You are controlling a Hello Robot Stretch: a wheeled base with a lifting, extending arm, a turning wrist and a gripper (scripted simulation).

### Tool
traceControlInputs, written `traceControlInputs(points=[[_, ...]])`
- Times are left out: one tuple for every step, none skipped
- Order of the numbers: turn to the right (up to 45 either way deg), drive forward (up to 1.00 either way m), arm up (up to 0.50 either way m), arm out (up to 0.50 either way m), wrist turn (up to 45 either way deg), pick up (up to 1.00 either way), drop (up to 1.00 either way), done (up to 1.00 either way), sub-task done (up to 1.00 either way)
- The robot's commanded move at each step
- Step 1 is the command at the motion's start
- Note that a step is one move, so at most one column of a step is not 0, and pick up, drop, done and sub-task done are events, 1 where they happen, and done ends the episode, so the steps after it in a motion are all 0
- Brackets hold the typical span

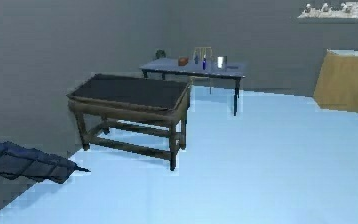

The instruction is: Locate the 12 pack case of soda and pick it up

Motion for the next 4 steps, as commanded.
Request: traceControlInputs(points=[[12.0, 0.00, 0.00, 0.00, 0.0, 0.00, 0.00, 0.00, 0.00], [0.0, 0.80, 0.00, 0.00, 0.0, 0.00, 0.00, 0.00, 0.00], [45.0, 0.00, 0.00, 0.00, 0.0, 0.00, 0.00, 0.00, 0.00], [0.0, 1.00, 0.00, 0.00, 0.0, 0.00, 0.00, 0.00, 0.00]])
